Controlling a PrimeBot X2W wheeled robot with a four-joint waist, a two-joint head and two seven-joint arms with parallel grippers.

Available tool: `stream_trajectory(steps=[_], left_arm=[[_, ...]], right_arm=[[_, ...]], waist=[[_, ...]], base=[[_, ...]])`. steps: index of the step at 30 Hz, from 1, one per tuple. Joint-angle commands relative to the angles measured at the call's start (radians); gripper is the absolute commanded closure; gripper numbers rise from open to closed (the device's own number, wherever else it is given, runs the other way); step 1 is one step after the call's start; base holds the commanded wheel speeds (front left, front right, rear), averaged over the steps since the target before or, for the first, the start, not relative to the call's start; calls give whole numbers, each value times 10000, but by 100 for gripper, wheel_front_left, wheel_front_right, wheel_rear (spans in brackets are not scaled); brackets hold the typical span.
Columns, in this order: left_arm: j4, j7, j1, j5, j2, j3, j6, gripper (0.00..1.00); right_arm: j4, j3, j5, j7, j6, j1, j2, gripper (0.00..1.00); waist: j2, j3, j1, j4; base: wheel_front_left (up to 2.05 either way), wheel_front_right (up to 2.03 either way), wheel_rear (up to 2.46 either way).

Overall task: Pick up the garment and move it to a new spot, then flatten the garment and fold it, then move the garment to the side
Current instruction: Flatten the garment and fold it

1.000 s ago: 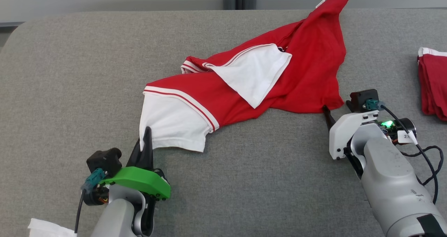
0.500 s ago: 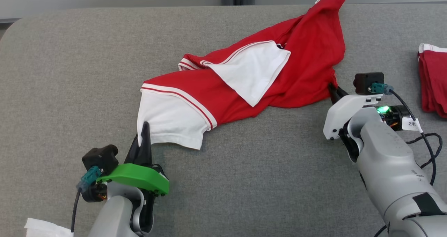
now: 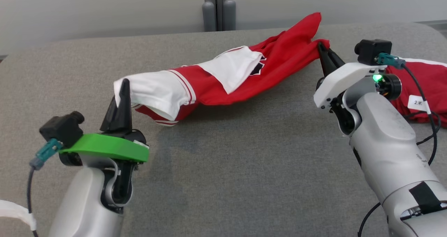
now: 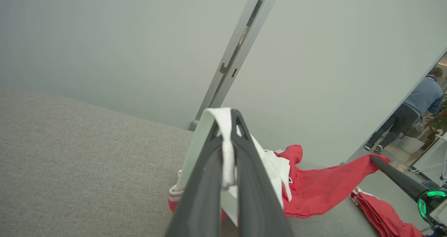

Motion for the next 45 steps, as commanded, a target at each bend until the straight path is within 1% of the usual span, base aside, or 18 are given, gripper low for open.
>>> stream_trajectory(steps=[1, 4, 6, 8, 11, 15, 18, 21, 23, 26, 29, 31, 34, 36, 39, 42, 45], left_arm=[[-527, 153, -163, -254, 282, 63, -44, 100], [-1704, 533, -194, -569, 695, 187, -47, 100], [-2554, 846, -239, -757, 945, 340, -22, 100], [-3420, 1183, -302, -901, 1181, 523, 147, 100], [-4843, 1789, -505, -1019, 1496, 746, 475, 100], [-6291, 2607, -973, -1168, 1971, 985, 845, 100], [-7020, 3226, -1461, -1182, 2335, 1100, 1050, 100], [-7379, 3700, -1876, -1112, 2621, 1102, 1170, 100], [-7490, 3971, -2148, -1093, 2745, 1050, 1226, 100], [-7386, 4305, -2494, -1068, 2881, 891, 1226, 100], [-7023, 4534, -2880, -1082, 2837, 675, 1182, 100], [-6609, 4543, -3163, -866, 2897, 525, 1092, 100], [-5831, 4487, -3688, -627, 2822, 278, 956, 100], [-5160, 4500, -4231, -361, 2871, 47, 797, 100], [-3916, 4423, -5369, 224, 2900, -347, 561, 100], [-2343, 4125, -6790, 811, 2641, -764, 399, 100], [-796, 3677, -8229, 1311, 2283, -993, 348, 100]], right_arm=[[-488, 138, 398, 185, -16, 221, -190, 100], [-1768, 337, 1235, 675, -14, 544, -498, 100], [-2827, 370, 1813, 1079, -14, 808, -794, 100], [-3965, 291, 2257, 1513, -15, 1133, -1108, 100], [-5883, -115, 2674, 2255, -15, 1638, -1611, 100], [-8477, -1038, 2776, 3345, -15, 2289, -1831, 100], [-10433, -1910, 2593, 4308, -13, 2653, -1636, 100], [-12001, -2559, 2378, 5239, -13, 2865, -1305, 100], [-12885, -2872, 2231, 5870, -11, 2942, -1060, 100], [-13730, -3116, 1946, 6668, -13, 3027, -761, 100], [-13925, -3050, 1591, 7147, -13, 3061, -597, 100], [-13610, -2964, 1650, 7243, -11, 2924, -380, 100], [-12931, -2764, 1373, 7074, -11, 2378, -300, 100], [-12193, -2599, 1134, 6790, -10, 1804, -219, 100], [-10709, -2225, 755, 6049, -10, 481, -74, 100], [-8985, -2054, 306, 5112, -10, -1184, -23, 100], [-7315, -1971, -253, 4197, -10, -2782, 38, 100]], waist=[[0, -603, 0, -427], [0, -964, 0, -596], [0, -1197, 0, -695], [0, -1398, 0, -788], [0, -1586, 0, -890], [0, -1696, 0, -1024], [0, -1706, 0, -1119], [0, -1658, 0, -1187], [0, -1581, 0, -1225], [0, -1370, 0, -1264], [0, -916, 0, -1263], [0, -530, 0, -1254], [0, 129, 0, -1227], [0, 628, 0, -1207], [0, 1383, 0, -1208], [0, 1941, 0, -1147], [0, 2361, 0, -1076]], base=[[0, 0, 0], [0, 0, 0], [0, 0, 0], [0, 0, 0], [0, 0, 0], [0, 0, 0], [0, 0, 0], [0, 0, 0], [0, 0, 0], [0, 0, 0], [0, 0, 0], [0, 0, 0], [0, 0, 0], [0, 0, 0], [0, 0, 0], [0, 0, 0], [0, 0, 0]])
